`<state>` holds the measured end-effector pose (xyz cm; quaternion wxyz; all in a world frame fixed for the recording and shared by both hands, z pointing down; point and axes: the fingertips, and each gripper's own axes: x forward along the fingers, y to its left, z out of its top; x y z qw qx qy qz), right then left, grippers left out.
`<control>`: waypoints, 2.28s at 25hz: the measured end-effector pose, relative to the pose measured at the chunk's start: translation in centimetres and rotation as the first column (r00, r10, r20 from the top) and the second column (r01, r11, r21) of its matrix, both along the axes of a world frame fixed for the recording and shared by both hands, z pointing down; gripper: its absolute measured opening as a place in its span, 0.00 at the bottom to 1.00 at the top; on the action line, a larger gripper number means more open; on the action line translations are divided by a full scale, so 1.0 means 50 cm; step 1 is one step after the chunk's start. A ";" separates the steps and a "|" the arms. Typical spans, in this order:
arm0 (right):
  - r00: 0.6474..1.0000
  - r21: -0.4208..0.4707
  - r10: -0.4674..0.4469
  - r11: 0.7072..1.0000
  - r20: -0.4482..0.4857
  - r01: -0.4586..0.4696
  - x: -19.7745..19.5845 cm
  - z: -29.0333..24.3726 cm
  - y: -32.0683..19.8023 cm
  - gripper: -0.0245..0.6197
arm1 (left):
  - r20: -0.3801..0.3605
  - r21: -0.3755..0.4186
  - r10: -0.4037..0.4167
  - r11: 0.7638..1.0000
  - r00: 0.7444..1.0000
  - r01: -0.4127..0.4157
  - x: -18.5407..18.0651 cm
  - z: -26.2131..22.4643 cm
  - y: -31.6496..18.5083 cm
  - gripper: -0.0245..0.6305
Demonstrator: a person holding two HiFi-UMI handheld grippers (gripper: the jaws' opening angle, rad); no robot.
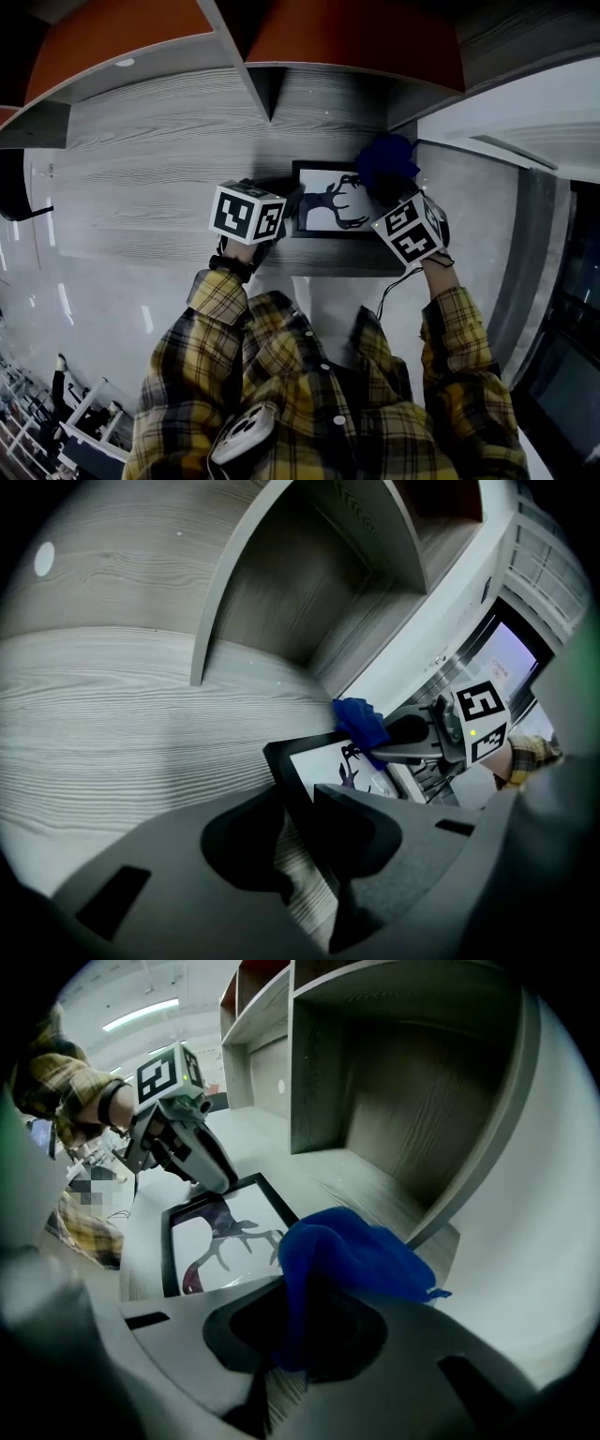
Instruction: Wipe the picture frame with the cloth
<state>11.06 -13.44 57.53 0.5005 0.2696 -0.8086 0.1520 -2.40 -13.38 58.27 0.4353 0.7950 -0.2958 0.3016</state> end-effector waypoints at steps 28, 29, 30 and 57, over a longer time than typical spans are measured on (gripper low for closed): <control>0.986 -0.197 0.055 0.980 0.159 -0.023 -0.008 -0.034 0.218 0.12 | 0.003 -0.017 -0.005 1.000 1.000 0.005 0.001 0.000 -0.001 0.20; 0.982 -0.187 0.070 0.982 0.174 -0.037 -0.008 -0.045 0.207 0.12 | 0.002 -0.018 -0.004 1.000 1.000 0.004 0.001 0.000 0.000 0.20; 0.976 -0.169 0.091 0.984 0.196 -0.057 -0.009 -0.062 0.190 0.12 | 0.002 -0.019 -0.002 1.000 1.000 0.002 0.002 -0.001 0.000 0.20; 0.968 -0.129 0.162 0.982 0.191 -0.139 -0.097 -0.014 0.006 0.12 | -0.022 -0.018 -0.009 1.000 1.000 0.009 0.000 -0.001 -0.001 0.19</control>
